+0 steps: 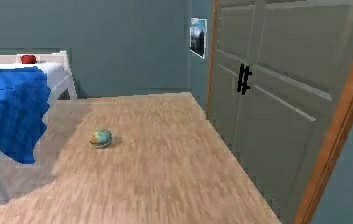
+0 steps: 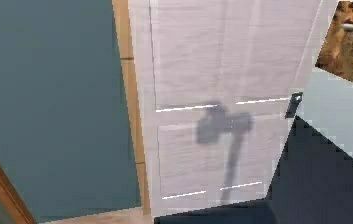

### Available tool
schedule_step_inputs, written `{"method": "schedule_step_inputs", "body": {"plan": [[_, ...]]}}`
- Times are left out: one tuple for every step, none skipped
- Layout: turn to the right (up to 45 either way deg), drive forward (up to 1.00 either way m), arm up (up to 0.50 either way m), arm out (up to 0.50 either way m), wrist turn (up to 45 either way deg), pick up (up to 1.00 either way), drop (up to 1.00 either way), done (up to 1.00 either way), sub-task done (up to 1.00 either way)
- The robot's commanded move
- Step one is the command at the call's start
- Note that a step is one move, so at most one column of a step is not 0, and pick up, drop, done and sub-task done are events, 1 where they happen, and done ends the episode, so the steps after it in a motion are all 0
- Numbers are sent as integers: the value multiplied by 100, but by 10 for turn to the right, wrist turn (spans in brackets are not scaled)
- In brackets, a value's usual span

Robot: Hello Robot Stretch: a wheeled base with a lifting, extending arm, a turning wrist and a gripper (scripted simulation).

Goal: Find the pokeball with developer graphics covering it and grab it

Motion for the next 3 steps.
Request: {"method": "schedule_step_inputs", "body": {"plan": [[0,100,0,0,0,0,0,0,0],[0,80,0,0,0,0,0,0,0],[-450,0,0,0,0,0,0,0,0]]}}
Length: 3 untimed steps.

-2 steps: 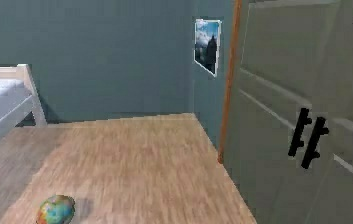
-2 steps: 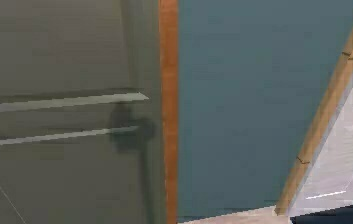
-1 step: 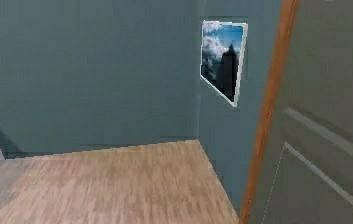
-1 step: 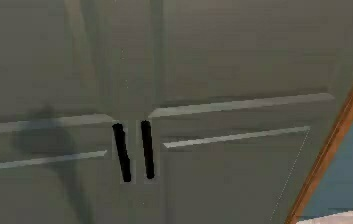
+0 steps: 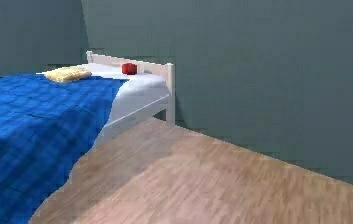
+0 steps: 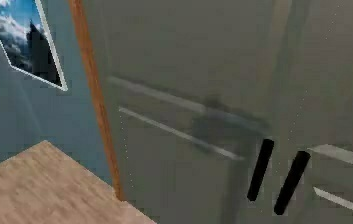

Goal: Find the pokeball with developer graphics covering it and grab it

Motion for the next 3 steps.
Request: {"method": "schedule_step_inputs", "body": {"plan": [[-450,0,0,0,0,0,0,0,0],[-450,0,0,0,0,0,0,0,0],[-210,0,0,0,0,0,0,0,0]]}}
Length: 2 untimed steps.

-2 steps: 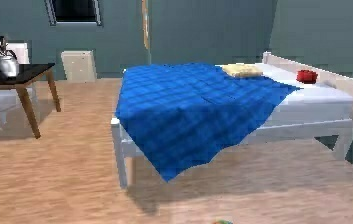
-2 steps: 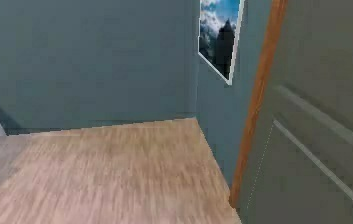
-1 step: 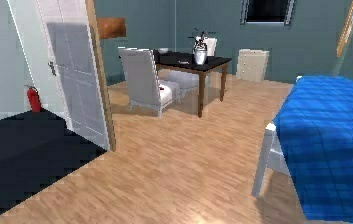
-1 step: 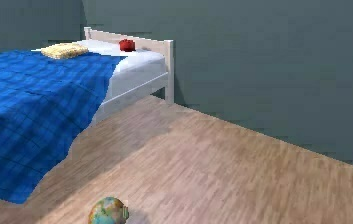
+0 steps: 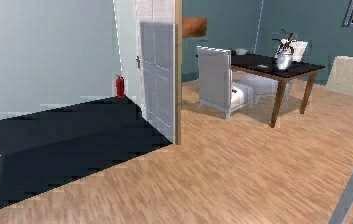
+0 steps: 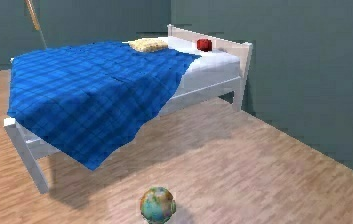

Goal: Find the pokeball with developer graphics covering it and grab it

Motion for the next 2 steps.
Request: {"method": "schedule_step_inputs", "body": {"plan": [[0,0,20,0,0,0,0,0,0],[0,0,0,50,0,0,0,0,0]]}}
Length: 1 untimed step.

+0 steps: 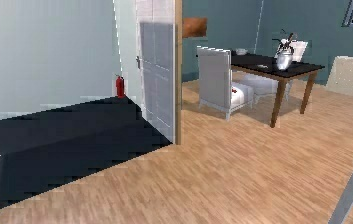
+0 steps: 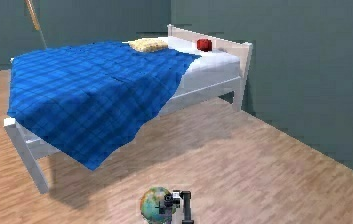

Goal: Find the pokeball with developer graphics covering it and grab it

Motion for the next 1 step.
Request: {"method": "schedule_step_inputs", "body": {"plan": [[0,0,0,0,450,0,0,0,0]]}}
